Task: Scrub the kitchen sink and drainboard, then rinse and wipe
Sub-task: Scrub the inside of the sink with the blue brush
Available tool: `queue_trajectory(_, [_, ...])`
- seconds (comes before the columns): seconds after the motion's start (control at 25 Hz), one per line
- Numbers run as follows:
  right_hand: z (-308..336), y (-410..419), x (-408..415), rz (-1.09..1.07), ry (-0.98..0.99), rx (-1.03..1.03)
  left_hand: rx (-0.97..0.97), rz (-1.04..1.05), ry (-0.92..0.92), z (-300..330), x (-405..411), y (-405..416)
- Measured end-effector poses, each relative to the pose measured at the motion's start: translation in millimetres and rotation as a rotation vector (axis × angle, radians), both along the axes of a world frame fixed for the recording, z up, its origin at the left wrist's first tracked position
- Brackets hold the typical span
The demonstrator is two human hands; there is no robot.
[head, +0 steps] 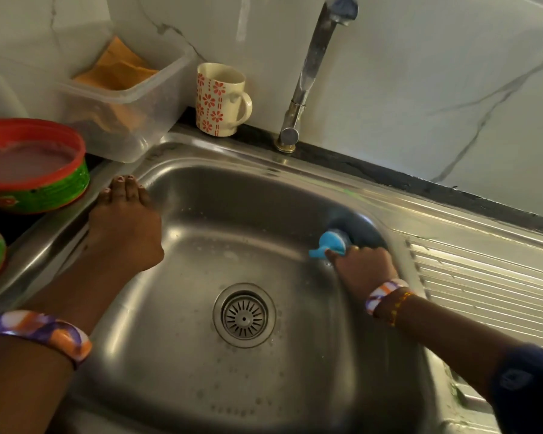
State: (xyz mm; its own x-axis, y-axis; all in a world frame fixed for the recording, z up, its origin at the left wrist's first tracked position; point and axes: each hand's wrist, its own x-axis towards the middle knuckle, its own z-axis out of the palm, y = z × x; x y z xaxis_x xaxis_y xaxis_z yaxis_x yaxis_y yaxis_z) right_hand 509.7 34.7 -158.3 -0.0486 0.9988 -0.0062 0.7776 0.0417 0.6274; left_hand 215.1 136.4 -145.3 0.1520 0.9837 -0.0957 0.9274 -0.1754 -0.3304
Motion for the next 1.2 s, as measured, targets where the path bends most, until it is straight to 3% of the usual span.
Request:
queue_trajectory(0.12, [-15.2, 9.9, -13.9, -0.042, 0.031, -0.146, -0.016, -0.006, 0.005, 1.6, -1.0, 0.6])
queue_trajectory(0.28, [27.3, 27.9, -30.2, 0.082, -0.071, 0.244, -0.027, -0.01, -0.015, 2.6, -3.2, 1.6])
queue_trajectory(0.32, [27.7, 30.2, -31.6, 0.103, -0.035, 0.231, -0.036, -0.013, -0.021, 3.1, -4.2, 1.8])
queue_trajectory(0.44, [4.7, 31.8, -35.1, 0.093, 0.054, -0.138, -0.052, -0.016, -0.048, 4.6, -5.8, 0.9])
queue_trajectory(0.56, [-13.5, 35.4, -43.3, 0.099, 0.139, -0.218, -0.052, -0.026, -0.062, 6.6, -5.7, 1.3])
queue_trajectory(0.64, [-14.9, 54.0, -53.3, 0.234, 0.056, -0.123, -0.041, -0.027, -0.062, 6.3, -5.6, 1.2])
queue_trajectory(0.72, [2.8, 74.1, -79.4, 0.373, 0.014, 0.134, -0.045, -0.018, -0.042, 4.7, -4.7, 1.4])
queue_trajectory(0.88, [28.0, 97.8, -115.4, 0.471, 0.043, 0.088, -0.038, -0.002, -0.027, 1.9, -2.6, 3.7])
queue_trajectory(1.04, [38.1, 82.1, -82.1, 0.471, 0.04, 0.004, -0.043, -0.006, -0.024, 2.8, -4.0, 1.6])
queue_trajectory(1.12, [41.3, 61.2, -47.7, 0.358, 0.013, -0.094, -0.061, 0.023, -0.04, 5.9, -2.0, -1.3])
queue_trajectory(1.2, [55.1, 35.1, -21.8, 0.179, 0.109, -0.125, -0.069, 0.057, -0.104, 10.5, -1.7, 1.1])
